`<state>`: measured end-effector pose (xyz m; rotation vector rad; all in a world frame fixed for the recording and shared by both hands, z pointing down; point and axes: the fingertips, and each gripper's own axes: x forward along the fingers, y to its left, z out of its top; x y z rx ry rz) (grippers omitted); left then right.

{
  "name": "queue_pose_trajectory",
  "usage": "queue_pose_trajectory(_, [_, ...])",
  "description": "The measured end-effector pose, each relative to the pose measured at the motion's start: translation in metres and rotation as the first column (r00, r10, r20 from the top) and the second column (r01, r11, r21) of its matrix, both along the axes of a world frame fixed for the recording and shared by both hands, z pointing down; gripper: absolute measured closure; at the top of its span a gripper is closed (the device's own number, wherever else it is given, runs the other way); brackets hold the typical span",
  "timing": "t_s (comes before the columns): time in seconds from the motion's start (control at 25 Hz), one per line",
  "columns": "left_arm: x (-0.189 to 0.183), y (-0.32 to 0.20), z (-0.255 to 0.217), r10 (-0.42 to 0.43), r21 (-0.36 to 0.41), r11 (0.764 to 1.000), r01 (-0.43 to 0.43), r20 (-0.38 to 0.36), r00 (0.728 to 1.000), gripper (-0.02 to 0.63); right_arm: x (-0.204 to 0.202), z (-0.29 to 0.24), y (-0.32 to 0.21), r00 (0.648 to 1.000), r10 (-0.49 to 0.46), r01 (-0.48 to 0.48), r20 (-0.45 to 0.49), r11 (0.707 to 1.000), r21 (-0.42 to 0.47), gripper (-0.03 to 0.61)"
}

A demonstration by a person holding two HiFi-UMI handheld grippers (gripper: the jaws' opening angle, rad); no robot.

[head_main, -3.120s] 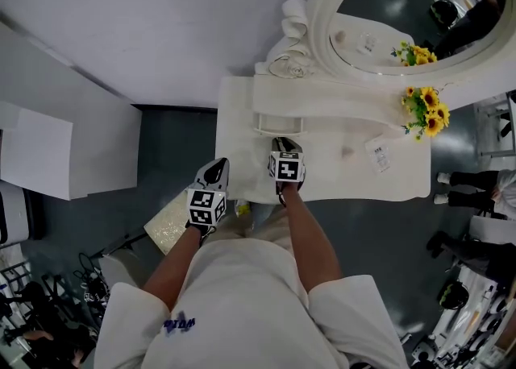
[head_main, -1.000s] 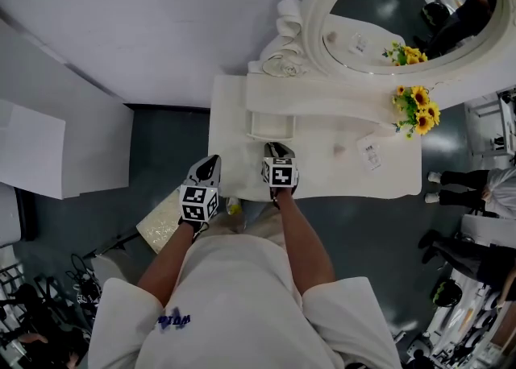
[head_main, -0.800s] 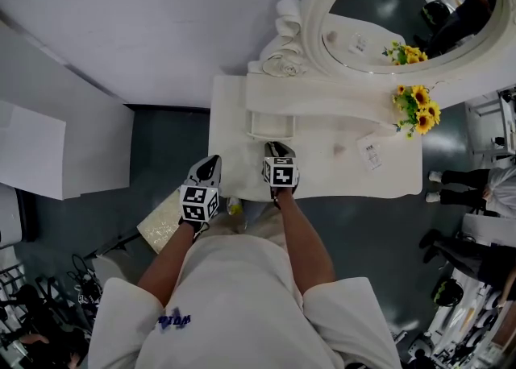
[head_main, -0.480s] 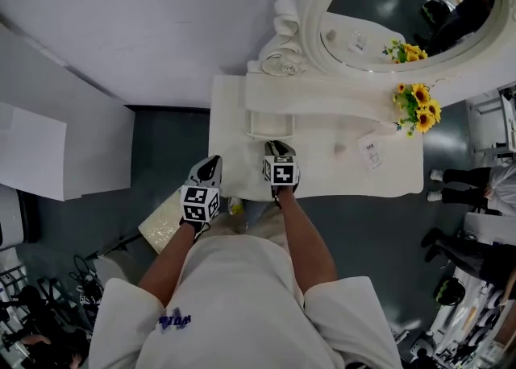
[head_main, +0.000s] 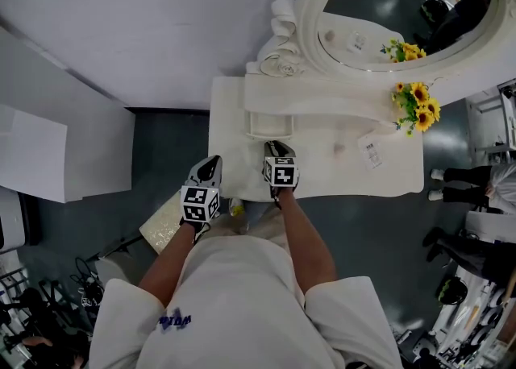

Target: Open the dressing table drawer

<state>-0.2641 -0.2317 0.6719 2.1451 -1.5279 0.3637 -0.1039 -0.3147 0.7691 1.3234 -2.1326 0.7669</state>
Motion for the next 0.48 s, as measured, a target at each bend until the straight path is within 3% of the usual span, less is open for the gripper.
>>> queue_pose_trajectory(0.16, [-0.002,0.000,-0.001,-0.001,0.000,1.000,0.001,0.002,1.000,0.609,-0.005,-0.001,0.005,0.997,-0.007,0.005,0.077,1.000,0.017,0.406])
queue_pose_trajectory(0.48, [-0.010,-0.005,-0.018,-0.006,0.037,0.999,0.006,-0.003,1.000,0.609,0.003,-0.020,0.025,0.994,-0.057,0.049,0.089,0.995,0.084,0.357])
